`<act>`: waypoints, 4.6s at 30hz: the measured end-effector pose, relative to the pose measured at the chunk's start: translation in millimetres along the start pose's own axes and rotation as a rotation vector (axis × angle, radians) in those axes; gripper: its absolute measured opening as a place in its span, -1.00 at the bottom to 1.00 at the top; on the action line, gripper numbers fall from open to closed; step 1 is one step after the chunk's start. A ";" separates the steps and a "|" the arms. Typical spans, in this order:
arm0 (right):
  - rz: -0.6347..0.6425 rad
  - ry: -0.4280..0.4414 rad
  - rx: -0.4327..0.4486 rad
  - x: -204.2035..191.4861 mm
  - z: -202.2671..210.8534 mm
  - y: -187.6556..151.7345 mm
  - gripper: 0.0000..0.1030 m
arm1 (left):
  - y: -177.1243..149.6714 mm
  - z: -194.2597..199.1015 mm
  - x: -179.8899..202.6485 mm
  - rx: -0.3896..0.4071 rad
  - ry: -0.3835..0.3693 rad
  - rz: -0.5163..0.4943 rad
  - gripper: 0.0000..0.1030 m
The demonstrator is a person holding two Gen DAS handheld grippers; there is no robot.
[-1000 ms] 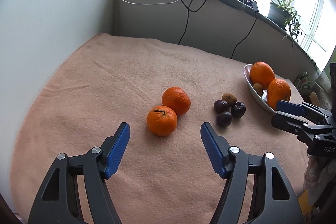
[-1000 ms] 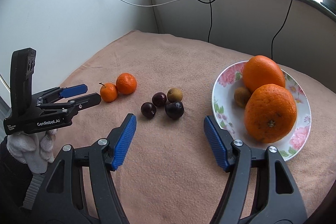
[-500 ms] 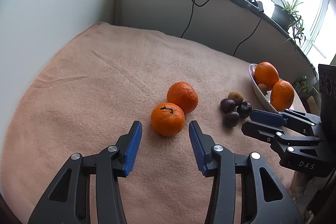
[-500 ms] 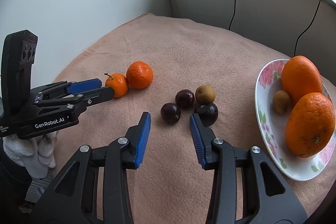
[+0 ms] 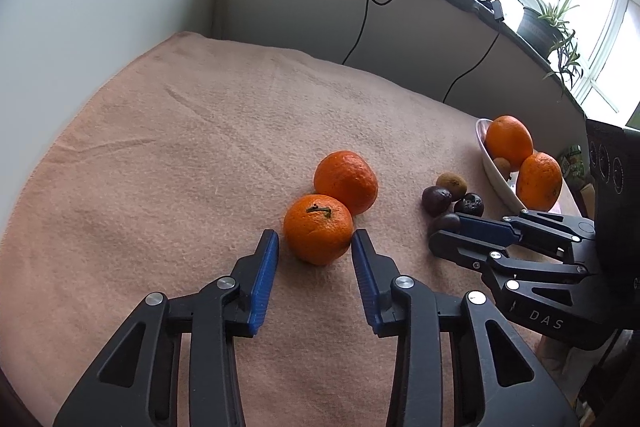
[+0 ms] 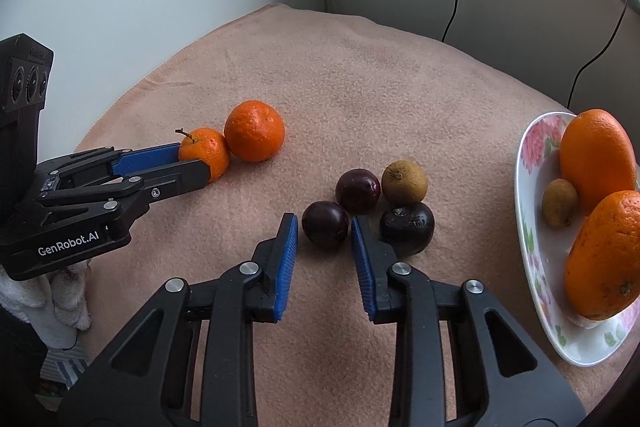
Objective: Organize fruits
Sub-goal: 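Grasp the small stemmed mandarin with the left gripper while the right gripper grasps a dark plum, then carry the mandarin with the left gripper while the right gripper carries the plum to the plate, then open the left gripper releasing the mandarin while the right gripper releases the plum onto the plate, then withdraw both open grippers from the plate toward the remaining fruits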
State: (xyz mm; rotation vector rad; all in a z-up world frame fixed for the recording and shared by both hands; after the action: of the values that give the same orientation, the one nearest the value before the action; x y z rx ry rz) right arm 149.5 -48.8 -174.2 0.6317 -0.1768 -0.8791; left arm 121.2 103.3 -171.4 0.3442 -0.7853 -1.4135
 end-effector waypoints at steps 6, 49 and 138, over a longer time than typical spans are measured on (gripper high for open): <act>0.000 0.005 0.003 0.4 -2.0 0.7 -0.52 | 0.4 -0.9 0.6 -0.002 -0.007 0.000 -0.37; -0.187 -0.145 0.237 120.1 143.3 -23.5 -0.53 | 26.5 10.4 106.0 0.074 -0.160 -0.087 -0.40; -0.151 -0.204 0.267 124.6 152.8 -20.2 0.84 | 26.8 13.8 119.3 0.103 -0.073 -0.200 0.55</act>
State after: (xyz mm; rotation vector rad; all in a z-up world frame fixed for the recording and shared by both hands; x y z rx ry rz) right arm 155.2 -221.0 -76.3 0.8110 -0.4404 -1.0764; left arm 127.7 -3.6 -110.8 0.4631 -0.9054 -1.5825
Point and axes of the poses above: each gripper's, at about its wrist camera, not at the fingertips, and z roughly against the way its jaws point, x to its right, y to its top, the point moved 6 cm from there along -z, roughly the way its jaws point, and after that the axes turned 1 degree about x, right-handed, at the moved point
